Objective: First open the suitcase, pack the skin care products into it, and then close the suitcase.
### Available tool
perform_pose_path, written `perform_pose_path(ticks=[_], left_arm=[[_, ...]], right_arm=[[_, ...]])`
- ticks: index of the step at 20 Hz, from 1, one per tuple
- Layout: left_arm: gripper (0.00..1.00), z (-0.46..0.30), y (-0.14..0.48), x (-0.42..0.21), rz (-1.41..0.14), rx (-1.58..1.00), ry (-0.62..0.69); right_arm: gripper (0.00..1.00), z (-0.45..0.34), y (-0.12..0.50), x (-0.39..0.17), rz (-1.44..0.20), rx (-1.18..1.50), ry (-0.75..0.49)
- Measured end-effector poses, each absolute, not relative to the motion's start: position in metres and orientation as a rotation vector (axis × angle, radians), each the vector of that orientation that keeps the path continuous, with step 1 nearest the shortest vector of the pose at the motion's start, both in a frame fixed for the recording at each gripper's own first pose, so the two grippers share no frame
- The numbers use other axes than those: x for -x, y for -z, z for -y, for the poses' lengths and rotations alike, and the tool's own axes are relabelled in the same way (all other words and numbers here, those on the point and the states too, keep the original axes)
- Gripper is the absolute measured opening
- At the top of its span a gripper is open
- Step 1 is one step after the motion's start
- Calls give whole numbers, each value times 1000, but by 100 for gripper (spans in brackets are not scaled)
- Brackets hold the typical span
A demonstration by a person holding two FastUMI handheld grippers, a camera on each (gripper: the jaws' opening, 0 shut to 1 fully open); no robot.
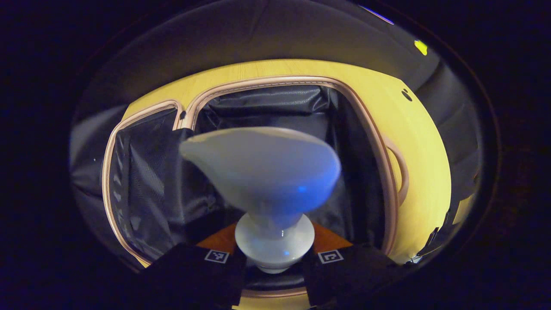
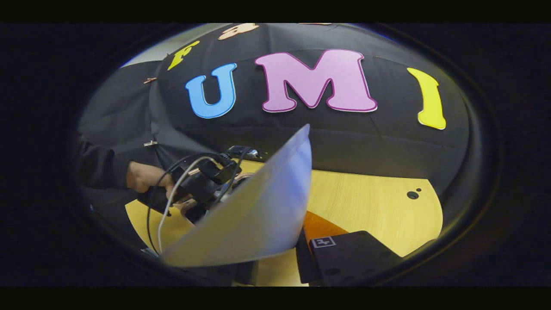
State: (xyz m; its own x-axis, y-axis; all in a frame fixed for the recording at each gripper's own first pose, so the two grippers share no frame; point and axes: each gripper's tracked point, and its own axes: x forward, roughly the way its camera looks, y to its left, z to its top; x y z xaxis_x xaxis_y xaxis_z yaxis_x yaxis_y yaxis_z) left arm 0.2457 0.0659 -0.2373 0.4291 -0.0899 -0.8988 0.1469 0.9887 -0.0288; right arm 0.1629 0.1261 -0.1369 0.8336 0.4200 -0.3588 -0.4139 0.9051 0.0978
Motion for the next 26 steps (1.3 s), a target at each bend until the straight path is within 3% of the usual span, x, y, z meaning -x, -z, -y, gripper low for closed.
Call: perform_pose_path(ticks=[4, 8, 12, 17, 18, 19, 20, 26], left_arm=[[63, -71, 245, -251, -1123, -41, 51], [64, -73, 218, -254, -984, 18, 55], [73, -95, 165, -239, -778, 35, 59], [95, -120, 107, -156, -603, 156, 31], [95, -127, 98, -136, -566, 190, 9], [88, -135, 93, -115, -541, 218, -2], [95, -140, 90, -93, -538, 235, -4], [95, -182, 54, 0, -420, 311, -25]], right_arm=[[45, -132, 142, -165, -417, -35, -437], [46, -139, 140, -168, -429, -1, -429], [45, -169, 150, -167, -505, -62, -439], [46, -213, 185, -164, -604, 40, -446], [46, -223, 197, -164, -640, 35, -449], [46, -234, 208, -166, -685, 8, -442], [46, -242, 215, -167, -720, -21, -430], [48, -259, 277, -194, -933, -8, -301]])
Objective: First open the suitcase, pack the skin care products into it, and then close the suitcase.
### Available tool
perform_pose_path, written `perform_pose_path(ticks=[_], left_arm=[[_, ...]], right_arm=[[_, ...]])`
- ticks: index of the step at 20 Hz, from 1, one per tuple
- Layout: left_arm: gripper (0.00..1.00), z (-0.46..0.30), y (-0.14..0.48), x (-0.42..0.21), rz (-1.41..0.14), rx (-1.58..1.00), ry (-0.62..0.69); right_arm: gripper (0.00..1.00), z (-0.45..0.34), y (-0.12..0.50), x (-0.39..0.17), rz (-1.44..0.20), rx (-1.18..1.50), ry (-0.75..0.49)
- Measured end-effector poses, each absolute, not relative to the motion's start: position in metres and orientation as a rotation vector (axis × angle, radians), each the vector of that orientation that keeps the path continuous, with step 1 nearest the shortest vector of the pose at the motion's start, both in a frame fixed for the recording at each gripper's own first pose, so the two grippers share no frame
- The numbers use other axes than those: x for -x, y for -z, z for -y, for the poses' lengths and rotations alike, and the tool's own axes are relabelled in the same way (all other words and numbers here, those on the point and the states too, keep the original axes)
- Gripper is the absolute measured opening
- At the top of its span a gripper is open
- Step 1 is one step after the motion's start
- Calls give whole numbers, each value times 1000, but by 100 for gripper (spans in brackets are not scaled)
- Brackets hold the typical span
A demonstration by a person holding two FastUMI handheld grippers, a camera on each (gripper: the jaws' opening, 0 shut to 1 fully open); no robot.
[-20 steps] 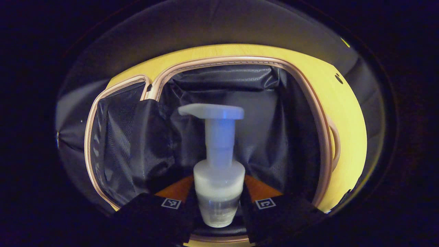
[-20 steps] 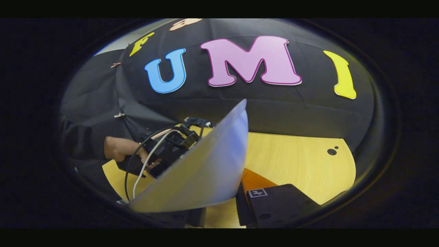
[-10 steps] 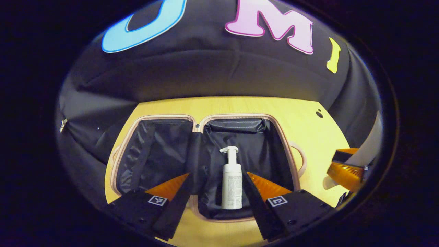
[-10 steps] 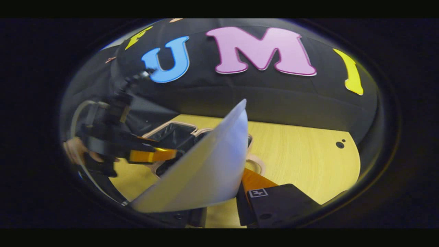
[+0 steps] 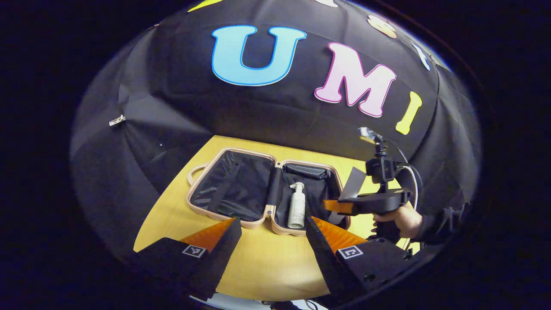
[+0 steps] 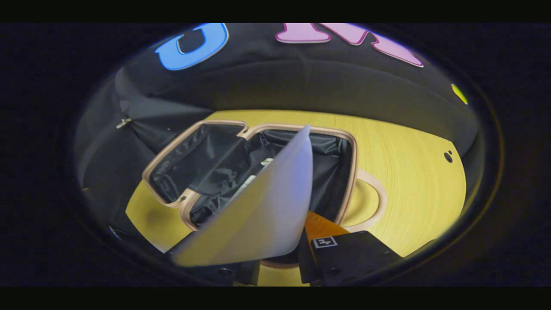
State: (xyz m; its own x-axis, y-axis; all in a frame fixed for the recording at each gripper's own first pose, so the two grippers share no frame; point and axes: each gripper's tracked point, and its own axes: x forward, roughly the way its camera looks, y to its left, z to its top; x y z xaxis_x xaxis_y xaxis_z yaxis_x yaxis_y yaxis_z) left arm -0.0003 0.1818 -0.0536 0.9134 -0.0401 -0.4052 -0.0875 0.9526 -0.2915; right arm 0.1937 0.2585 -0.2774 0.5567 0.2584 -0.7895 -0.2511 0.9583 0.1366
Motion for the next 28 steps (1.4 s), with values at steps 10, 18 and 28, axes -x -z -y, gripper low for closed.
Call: perform_pose_path(ticks=[10, 18, 28], left_arm=[[95, -240, 69, 66, -404, 398, -79], [95, -340, 97, 10, -366, 296, -201], [96, -465, 179, -181, -482, 285, -261]], right_arm=[[42, -257, 332, -209, -1181, -191, -4], [99, -267, 242, -205, -912, -161, -117], [98, -216, 113, -139, -591, -175, -171]])
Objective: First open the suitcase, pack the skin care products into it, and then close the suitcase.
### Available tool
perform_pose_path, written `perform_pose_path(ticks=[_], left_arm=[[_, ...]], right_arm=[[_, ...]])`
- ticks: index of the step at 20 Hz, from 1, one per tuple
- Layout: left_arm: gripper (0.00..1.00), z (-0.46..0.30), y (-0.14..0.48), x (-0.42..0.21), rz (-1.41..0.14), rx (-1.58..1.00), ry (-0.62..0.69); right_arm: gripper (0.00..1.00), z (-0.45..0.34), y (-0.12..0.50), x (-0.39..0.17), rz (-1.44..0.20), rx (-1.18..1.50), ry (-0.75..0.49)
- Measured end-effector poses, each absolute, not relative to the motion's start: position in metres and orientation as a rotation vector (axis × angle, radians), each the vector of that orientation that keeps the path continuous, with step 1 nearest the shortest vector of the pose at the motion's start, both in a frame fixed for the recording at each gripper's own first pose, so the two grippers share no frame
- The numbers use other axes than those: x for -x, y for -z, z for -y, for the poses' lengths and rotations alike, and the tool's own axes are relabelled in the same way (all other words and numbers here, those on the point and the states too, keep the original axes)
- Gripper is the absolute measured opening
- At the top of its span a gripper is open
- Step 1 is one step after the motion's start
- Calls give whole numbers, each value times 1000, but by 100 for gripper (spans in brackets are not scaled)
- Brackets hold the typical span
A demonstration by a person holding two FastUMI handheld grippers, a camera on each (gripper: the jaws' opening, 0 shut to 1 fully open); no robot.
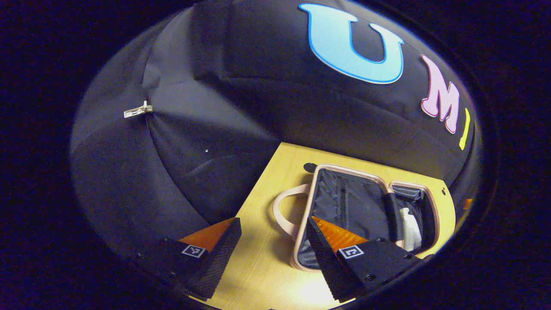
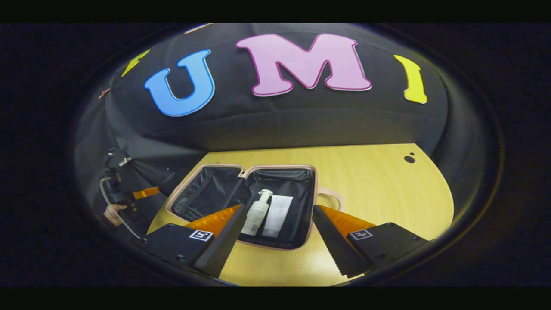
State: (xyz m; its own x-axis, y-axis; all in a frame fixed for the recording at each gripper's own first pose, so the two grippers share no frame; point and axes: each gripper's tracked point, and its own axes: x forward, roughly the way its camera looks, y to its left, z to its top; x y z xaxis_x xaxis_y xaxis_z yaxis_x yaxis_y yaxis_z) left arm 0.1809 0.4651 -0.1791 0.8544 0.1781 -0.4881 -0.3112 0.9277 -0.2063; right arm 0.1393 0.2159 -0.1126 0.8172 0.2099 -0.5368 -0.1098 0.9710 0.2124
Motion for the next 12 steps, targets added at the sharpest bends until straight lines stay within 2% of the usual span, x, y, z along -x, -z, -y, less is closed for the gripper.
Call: perform_pose_path(ticks=[2, 4, 5, 6, 7, 8, 9, 10, 11, 12], left_arm=[[96, -470, 203, -211, -540, 362, -236], [95, -481, 244, -243, -663, 452, -244], [95, -482, 255, -252, -696, 457, -239], [93, -478, 266, -259, -729, 450, -228], [96, -477, 272, -263, -749, 437, -219], [85, -476, 273, -263, -765, 411, -216], [79, -477, 270, -268, -756, 377, -201], [77, -474, 273, -273, -770, 353, -174], [66, -471, 275, -271, -795, 334, -162], [55, -465, 274, -275, -797, 333, -154]], right_arm=[[98, -202, 105, -126, -572, -187, -161], [98, -178, 103, -103, -576, -202, -132], [89, -167, 109, -90, -595, -217, -110], [98, -154, 120, -78, -622, -215, -85], [98, -144, 126, -70, -640, -214, -64], [98, -138, 132, -62, -662, -230, -52], [98, -137, 136, -54, -684, -266, -48], [89, -135, 139, -48, -704, -296, -40], [98, -132, 143, -46, -713, -304, -34], [98, -128, 145, -46, -712, -293, -32]])
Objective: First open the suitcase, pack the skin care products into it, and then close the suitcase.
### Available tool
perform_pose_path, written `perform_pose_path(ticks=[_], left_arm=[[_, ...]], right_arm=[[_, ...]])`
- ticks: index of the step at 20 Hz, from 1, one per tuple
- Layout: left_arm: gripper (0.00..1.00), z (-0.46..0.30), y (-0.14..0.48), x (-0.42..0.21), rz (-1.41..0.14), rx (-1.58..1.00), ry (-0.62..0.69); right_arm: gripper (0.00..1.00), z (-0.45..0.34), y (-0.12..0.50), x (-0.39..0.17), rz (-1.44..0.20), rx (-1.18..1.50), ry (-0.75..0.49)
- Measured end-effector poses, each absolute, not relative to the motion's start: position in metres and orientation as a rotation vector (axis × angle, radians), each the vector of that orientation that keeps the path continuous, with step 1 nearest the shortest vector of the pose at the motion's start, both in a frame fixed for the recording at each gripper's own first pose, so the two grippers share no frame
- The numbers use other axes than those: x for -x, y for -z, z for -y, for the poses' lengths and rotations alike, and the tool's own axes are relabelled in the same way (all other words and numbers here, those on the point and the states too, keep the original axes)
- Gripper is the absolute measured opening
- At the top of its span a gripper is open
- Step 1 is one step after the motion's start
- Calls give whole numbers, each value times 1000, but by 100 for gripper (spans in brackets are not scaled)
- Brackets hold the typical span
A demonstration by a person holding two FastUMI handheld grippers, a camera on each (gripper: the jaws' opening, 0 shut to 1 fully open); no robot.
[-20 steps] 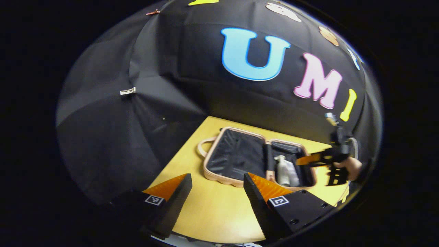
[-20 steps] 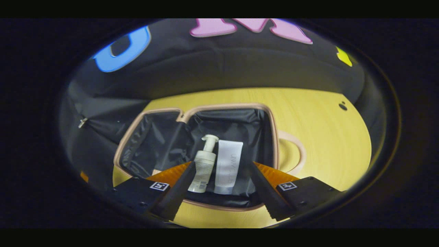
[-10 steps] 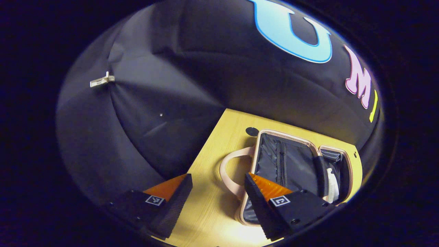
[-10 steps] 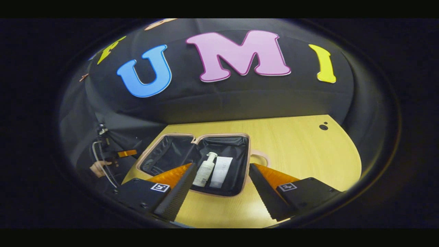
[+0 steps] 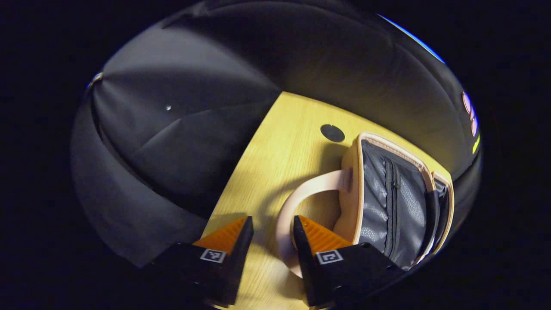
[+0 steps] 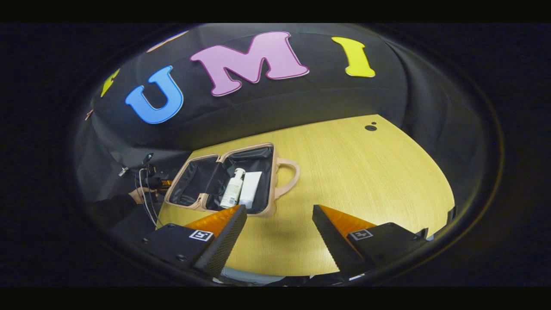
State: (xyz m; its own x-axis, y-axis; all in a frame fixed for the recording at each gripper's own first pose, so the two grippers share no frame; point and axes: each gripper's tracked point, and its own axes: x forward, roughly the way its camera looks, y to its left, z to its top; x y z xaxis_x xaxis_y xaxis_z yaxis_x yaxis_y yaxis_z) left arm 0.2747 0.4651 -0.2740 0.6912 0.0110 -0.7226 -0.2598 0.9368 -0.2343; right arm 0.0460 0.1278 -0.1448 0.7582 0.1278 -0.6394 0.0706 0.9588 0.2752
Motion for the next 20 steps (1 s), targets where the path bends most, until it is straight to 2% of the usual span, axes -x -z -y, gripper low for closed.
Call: perform_pose_path(ticks=[3, 6, 9, 12, 13, 14, 15, 20], left_arm=[[27, -463, 272, -278, -791, 305, -163], [19, -471, 260, -285, -704, 290, -205], [16, -472, 246, -277, -692, 209, -220], [12, -469, 184, -268, -589, 114, -232], [12, -465, 164, -262, -558, 87, -226], [16, -458, 142, -254, -528, 63, -217], [11, -447, 118, -247, -493, 52, -206], [10, -386, -3, -201, -379, -6, -116]], right_arm=[[98, -118, 141, -48, -695, -245, -30], [98, -115, 139, -55, -684, -247, -28], [98, -115, 137, -60, -668, -232, -45], [98, -115, 136, -60, -664, -221, -54], [98, -113, 134, -60, -661, -230, -50], [98, -111, 132, -60, -656, -242, -46], [98, -110, 130, -61, -650, -254, -44], [98, -97, 108, -59, -596, -267, -37]])
